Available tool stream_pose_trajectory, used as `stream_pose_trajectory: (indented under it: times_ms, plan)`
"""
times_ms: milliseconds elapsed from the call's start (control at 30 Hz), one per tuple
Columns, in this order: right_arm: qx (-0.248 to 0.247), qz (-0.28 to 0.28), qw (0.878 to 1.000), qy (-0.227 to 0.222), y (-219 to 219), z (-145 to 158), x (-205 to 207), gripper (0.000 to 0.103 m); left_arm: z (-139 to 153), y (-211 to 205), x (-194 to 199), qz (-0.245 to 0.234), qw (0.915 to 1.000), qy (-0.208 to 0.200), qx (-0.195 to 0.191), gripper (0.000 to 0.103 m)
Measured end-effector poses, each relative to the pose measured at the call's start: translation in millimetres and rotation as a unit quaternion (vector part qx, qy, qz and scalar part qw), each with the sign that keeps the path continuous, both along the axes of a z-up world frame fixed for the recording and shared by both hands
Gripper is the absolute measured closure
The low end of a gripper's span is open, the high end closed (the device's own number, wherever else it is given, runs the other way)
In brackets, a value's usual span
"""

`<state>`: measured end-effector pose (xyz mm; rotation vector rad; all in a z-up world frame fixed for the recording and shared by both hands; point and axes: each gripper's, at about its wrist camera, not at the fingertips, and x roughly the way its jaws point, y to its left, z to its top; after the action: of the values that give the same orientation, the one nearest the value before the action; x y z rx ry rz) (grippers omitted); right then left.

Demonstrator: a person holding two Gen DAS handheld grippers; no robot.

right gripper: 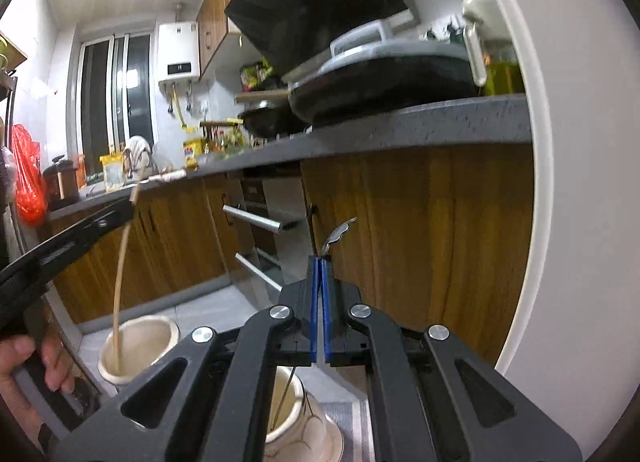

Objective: Organize utensils
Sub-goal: 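Lower the spoon into the small pot while the left drops the chopstick in the tall pot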

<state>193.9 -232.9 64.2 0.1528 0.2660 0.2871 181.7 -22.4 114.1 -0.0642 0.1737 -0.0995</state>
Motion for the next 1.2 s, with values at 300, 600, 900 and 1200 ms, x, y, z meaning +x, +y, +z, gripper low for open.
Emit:
stream_pose_trajectory:
  times_ms: [300,600,900,1200]
  plan:
    - [-0.031,0.014,0.999,0.042,13.1,-17.6,2.5,0.101,-37.0,11.8,-25.2,-0.001,0.9974,0.07,-0.018,0.098]
    - [-0.034,0.016,0.998,0.059,13.9,-19.9,9.7,0.101,-53.1,17.1,-25.5,0.011,0.9949,0.1,-0.008,0.096]
    - [-0.027,0.018,0.997,0.07,10.8,-17.5,11.8,0.074,-51.5,16.2,-30.7,0.018,0.9948,0.1,0.002,0.084]
    - [-0.01,0.018,0.998,0.051,2.7,-6.6,-13.7,0.015,-33.6,19.6,-63.0,0.032,0.9976,0.061,-0.001,0.019]
